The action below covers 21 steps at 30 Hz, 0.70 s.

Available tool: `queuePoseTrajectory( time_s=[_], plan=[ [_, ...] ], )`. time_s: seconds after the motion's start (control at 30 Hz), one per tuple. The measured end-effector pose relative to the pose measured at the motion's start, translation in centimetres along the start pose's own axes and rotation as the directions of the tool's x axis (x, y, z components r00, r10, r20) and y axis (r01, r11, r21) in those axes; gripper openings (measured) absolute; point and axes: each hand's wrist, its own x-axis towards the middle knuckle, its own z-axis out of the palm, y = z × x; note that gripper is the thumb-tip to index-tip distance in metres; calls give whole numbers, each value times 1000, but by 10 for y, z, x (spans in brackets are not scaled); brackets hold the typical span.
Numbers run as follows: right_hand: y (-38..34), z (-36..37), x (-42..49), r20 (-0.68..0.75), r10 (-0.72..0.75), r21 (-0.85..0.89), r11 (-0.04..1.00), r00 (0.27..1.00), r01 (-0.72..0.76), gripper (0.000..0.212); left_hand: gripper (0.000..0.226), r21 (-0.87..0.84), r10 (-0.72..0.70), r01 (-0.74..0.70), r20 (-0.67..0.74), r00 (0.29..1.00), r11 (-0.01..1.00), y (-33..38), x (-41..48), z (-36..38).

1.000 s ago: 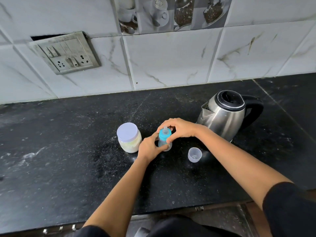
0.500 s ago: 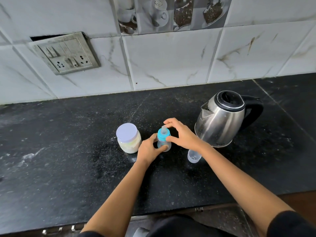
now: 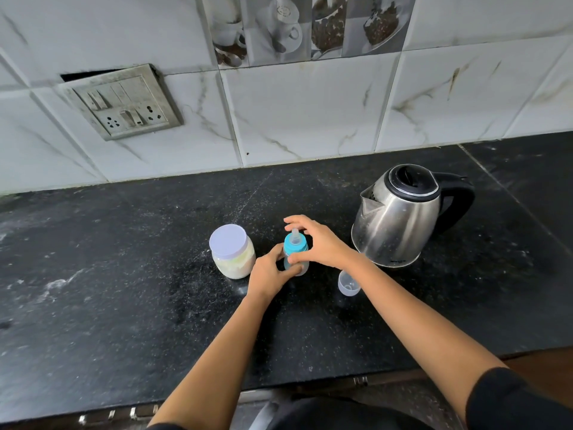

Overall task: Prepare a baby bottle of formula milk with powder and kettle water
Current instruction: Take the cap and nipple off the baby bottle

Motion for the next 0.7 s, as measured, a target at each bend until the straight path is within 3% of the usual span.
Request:
queuePoseTrajectory(
  time_s=[0.2, 0.37, 0.5, 0.7],
  plan=[
    [12, -16, -11, -6, 12, 34, 999, 1000, -12, 64, 59, -17, -9, 10, 16, 1000, 1000, 0, 0, 0],
    [5, -5, -11, 89, -14, 13, 1000, 996, 13, 78, 60, -34, 10, -10, 5, 1000, 999, 1, -2, 1],
    [-4, -1, -5, -5, -44, 59, 997, 999, 44, 63, 54, -72, 8, -8, -9, 1000, 997, -1, -3, 3],
    [-14, -26, -13, -242, 63, 439, 897, 968, 52, 58, 51, -161, -32, 25, -39, 999, 987, -1, -4, 10]
  ],
)
